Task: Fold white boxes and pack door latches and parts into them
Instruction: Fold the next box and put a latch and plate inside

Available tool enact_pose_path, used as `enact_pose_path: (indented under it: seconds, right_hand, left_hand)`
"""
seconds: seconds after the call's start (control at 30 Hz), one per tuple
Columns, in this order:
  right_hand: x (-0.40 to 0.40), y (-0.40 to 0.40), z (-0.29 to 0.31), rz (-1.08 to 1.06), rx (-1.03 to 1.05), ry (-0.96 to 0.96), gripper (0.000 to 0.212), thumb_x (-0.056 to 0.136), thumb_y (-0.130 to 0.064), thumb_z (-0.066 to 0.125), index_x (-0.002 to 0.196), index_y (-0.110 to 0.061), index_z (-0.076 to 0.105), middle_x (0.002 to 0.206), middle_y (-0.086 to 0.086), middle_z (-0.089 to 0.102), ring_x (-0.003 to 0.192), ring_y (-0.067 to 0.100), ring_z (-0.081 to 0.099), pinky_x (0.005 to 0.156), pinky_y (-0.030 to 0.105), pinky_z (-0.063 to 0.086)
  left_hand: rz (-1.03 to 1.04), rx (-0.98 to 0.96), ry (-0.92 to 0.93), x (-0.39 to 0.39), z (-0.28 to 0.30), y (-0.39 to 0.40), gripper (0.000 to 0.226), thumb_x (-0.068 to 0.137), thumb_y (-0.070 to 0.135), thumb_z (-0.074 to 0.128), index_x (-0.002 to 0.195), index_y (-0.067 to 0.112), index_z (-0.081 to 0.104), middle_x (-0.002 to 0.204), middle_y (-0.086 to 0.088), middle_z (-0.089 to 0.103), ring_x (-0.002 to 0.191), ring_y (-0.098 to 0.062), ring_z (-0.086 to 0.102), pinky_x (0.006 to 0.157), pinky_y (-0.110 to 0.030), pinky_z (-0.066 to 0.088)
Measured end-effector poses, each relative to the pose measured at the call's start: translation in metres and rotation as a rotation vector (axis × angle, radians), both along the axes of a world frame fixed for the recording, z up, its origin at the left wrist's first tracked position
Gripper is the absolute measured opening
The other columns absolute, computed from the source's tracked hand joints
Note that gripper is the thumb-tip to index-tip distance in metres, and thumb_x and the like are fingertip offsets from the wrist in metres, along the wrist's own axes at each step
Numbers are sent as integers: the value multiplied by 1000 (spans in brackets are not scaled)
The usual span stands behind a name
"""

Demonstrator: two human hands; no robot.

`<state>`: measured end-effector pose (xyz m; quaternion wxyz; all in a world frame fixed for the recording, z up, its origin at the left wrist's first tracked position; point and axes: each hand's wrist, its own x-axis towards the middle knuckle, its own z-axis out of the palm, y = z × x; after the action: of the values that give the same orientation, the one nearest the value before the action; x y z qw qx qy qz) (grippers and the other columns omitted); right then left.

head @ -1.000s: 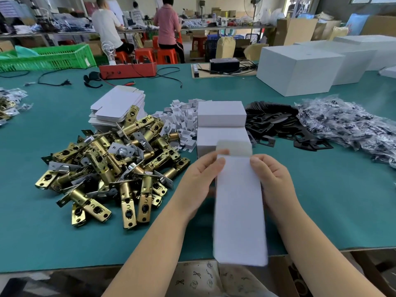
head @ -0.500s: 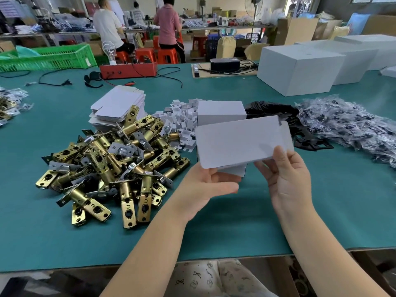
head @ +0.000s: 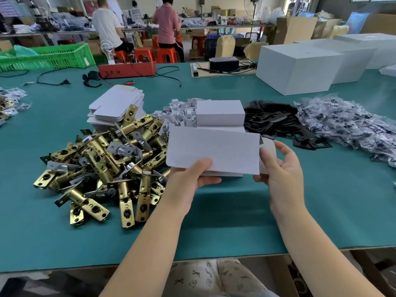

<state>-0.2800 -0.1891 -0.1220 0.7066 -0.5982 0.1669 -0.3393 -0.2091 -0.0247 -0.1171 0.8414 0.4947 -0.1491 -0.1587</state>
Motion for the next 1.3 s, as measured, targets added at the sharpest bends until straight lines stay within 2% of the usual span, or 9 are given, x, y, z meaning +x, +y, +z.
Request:
enact_pose_path:
  seconds: [0.13,0.2,0.43,0.57,0.67,0.87,0.93,1.07,1.3]
  right_hand:
    - [-3,6,-4,-141,-226,-26,48,87,-22,67,108,-57,42,82,-9,70,68,9,65,56,23,52]
    - [-4,8,-6,-158,-326,-18,40,86,-22,66,100,-56,49,87,-10,66,74,20,63,63,35,55]
    - [-4,16,-6,14,-393,12,56,81,-13,72,96,-57,40,74,-10,66,52,15,60,52,22,49]
    - [-2,16,-8,34,-483,48,55,82,-10,69,104,-57,49,75,-11,66,54,14,62,56,24,52]
    - [-2,18,-8,10,-553,32,36,82,-20,63,102,-49,59,80,-12,64,71,18,62,69,31,55]
    - [0,16,-8,-7,-557,-20,23,86,-33,50,102,-44,62,116,-14,44,113,1,45,88,15,42]
    - [-1,17,-8,11,-586,7,26,84,-28,52,100,-48,59,111,-15,44,104,-2,47,76,6,40]
    - [1,17,-10,-42,-474,69,38,75,-29,65,98,-48,41,99,-9,53,74,3,53,59,16,43]
    - [2,21,-10,-53,-392,-33,47,79,-18,68,104,-50,43,82,-19,60,67,-1,56,59,12,45]
  left_hand:
    - [-36,8,-5,-3,1,-1,43,57,14,76,99,18,66,94,-5,72,82,-27,69,56,-33,57]
    - [-21,-27,-3,-3,3,-1,38,68,10,72,104,14,62,93,-5,71,78,-25,70,53,-30,56]
    - [-47,-168,46,4,7,4,33,81,28,63,113,22,58,97,1,72,88,-15,69,69,-29,57]
    - [-132,-23,-61,-4,1,-3,33,81,20,71,113,20,61,103,-4,73,92,-23,71,71,-35,58]
    - [-184,41,-77,-8,-1,-6,32,76,27,74,107,23,69,102,-8,73,87,-29,72,69,-36,59]
    - [-172,44,-46,-6,1,-4,22,79,20,73,100,27,72,97,-7,73,82,-28,72,63,-35,59]
    - [-131,102,-91,-7,0,-4,22,81,17,70,98,31,72,98,-5,73,86,-27,72,64,-36,59]
    - [-49,163,-191,-13,2,-7,28,77,16,72,91,41,73,95,4,74,88,-18,72,63,-34,60]
    - [62,247,-321,-17,1,-11,31,79,15,71,89,44,70,85,17,72,81,-5,69,61,-30,60]
